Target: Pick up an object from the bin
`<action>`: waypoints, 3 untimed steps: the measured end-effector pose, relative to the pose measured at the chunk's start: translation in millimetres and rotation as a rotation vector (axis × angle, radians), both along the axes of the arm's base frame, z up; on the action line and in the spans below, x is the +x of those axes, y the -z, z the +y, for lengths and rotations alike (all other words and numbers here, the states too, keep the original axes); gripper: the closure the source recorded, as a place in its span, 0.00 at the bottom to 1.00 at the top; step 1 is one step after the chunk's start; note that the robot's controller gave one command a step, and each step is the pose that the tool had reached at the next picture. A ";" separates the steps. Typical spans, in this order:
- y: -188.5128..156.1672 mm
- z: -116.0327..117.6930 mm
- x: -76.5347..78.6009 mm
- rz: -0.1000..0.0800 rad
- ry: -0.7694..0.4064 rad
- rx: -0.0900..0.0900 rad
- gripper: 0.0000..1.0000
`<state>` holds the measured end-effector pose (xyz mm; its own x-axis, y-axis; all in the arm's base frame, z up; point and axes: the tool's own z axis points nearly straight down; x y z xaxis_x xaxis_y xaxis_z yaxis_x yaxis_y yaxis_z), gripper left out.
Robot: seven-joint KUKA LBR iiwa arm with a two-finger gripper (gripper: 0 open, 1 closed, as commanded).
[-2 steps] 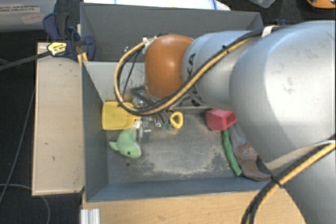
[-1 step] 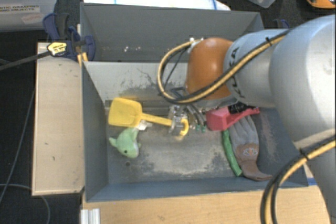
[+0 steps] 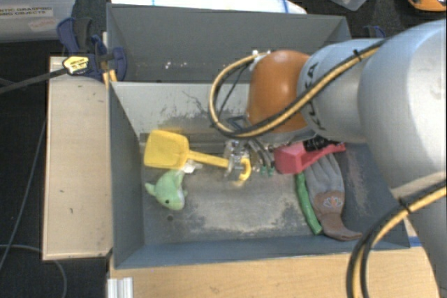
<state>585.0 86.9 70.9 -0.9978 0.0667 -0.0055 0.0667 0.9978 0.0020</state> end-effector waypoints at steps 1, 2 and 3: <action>-4.4 0.0 0.2 -0.002 0.000 0.000 1.00; -23.2 -0.4 -2.2 0.006 0.001 0.000 1.00; -59.4 0.0 0.5 -0.003 0.000 0.001 1.00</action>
Offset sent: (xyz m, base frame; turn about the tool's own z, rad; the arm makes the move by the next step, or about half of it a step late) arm 0.0000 -0.0002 0.0679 0.0001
